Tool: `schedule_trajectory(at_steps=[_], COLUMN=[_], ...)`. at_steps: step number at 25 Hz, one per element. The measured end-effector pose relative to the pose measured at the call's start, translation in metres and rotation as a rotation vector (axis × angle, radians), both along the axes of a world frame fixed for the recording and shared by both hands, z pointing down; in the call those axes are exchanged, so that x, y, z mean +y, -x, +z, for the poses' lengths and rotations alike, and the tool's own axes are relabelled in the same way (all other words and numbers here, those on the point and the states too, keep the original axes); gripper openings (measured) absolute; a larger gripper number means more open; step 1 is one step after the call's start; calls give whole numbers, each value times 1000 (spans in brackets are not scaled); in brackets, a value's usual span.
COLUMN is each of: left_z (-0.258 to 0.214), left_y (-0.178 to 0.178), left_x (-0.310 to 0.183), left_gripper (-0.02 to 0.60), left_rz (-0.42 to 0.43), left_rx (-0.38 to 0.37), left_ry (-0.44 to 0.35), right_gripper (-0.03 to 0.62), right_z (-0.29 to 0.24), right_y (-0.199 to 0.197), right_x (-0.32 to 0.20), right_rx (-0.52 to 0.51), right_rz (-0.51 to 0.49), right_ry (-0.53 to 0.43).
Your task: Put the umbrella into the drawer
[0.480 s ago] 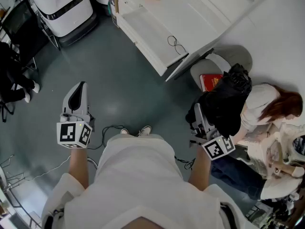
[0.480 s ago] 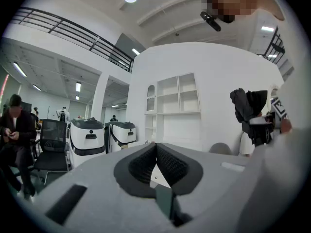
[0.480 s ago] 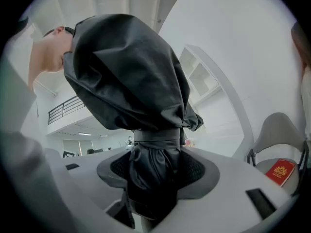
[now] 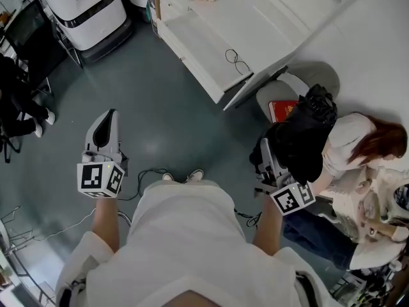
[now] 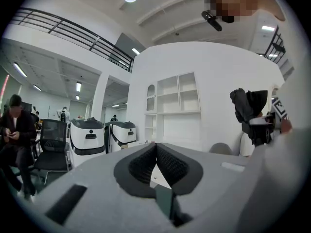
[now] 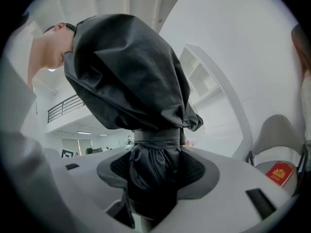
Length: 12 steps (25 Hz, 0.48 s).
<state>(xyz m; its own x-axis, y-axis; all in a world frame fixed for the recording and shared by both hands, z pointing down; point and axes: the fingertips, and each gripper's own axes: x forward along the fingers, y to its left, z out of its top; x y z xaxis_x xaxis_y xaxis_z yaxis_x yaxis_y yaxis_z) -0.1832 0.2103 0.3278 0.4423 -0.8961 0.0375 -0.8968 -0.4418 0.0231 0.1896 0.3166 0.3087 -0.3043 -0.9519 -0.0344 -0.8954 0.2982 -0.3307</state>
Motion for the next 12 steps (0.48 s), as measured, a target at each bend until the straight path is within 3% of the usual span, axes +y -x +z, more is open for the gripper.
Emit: schedule_trajectory(at_steps=[12], left_z=[7], left_y=[-34], left_x=[4], left_gripper=[14], left_rz=[-13], left_rx=[-14], left_ry=[16], right_gripper=[241], right_z=[10], right_y=[-29], right_x=[-8], right_rx=[22], right_rz=[-35], right_ry=[-9])
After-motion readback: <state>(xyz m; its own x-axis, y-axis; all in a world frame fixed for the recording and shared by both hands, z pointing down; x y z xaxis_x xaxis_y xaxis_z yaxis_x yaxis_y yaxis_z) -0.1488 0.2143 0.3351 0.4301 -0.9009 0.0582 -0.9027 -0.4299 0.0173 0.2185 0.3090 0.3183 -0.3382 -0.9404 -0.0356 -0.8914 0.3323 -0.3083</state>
